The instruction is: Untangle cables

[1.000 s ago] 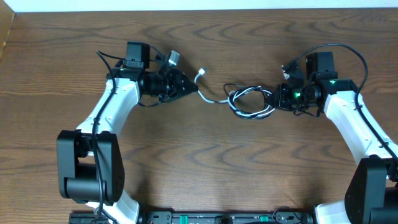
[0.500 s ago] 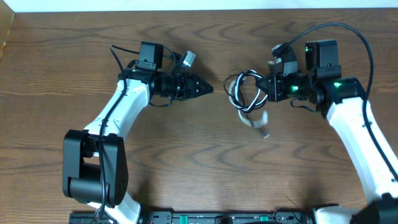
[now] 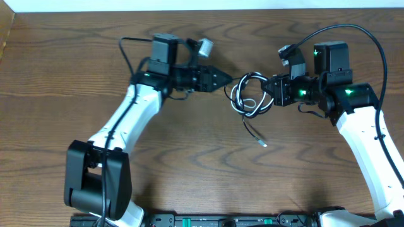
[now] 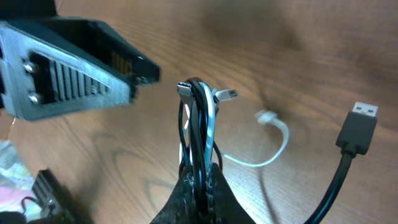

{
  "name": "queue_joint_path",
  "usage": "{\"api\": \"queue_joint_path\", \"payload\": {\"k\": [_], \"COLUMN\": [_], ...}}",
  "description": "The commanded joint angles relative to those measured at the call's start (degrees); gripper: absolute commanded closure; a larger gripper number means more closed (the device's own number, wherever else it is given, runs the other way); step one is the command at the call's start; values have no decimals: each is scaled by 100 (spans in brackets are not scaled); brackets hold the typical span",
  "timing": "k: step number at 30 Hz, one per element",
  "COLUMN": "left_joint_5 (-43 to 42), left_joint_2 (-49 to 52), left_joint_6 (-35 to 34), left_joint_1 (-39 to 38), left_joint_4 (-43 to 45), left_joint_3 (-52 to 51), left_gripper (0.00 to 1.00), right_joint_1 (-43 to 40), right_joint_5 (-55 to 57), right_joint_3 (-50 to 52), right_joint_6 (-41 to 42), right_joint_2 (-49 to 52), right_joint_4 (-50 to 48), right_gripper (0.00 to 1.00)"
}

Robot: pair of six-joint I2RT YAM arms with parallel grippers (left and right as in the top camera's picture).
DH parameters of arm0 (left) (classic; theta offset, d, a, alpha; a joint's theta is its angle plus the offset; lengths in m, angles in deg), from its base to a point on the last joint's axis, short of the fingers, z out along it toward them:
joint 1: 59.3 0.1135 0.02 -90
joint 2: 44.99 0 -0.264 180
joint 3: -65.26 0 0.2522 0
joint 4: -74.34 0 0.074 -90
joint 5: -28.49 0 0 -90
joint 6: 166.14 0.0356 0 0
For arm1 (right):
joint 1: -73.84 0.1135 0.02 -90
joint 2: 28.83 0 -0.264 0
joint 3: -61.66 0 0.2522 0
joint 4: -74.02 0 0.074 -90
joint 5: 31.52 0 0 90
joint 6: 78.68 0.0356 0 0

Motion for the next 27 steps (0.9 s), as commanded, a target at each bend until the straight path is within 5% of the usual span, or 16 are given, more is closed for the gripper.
{"api": "queue_joint_path", "payload": {"k": [1,9,18,27], "left_joint_5": [879,1775,1810,1934], "left_joint_2": [-90,-87,-83,-83], "left_joint_6": [-485,-723,-721,-415], "left_joint_1": [-236,-903,-1080,-1080], "left_joint_4": [37,739,732,-181], "left_joint_3": [22,20,20,9], "left_gripper": [52,51,51,51], "right_joint_1": [33,103,122,122], "right_joint_5": [-282,-525,-522,-525], "right_joint_3": [-127,-127,-125,-127], "right_joint_6": [101,98,98,328], "right_joint_2": [-83,-81,-76,-76], "right_joint_4": [70,173,254,146], "right_gripper": [99,99,99,99]}}
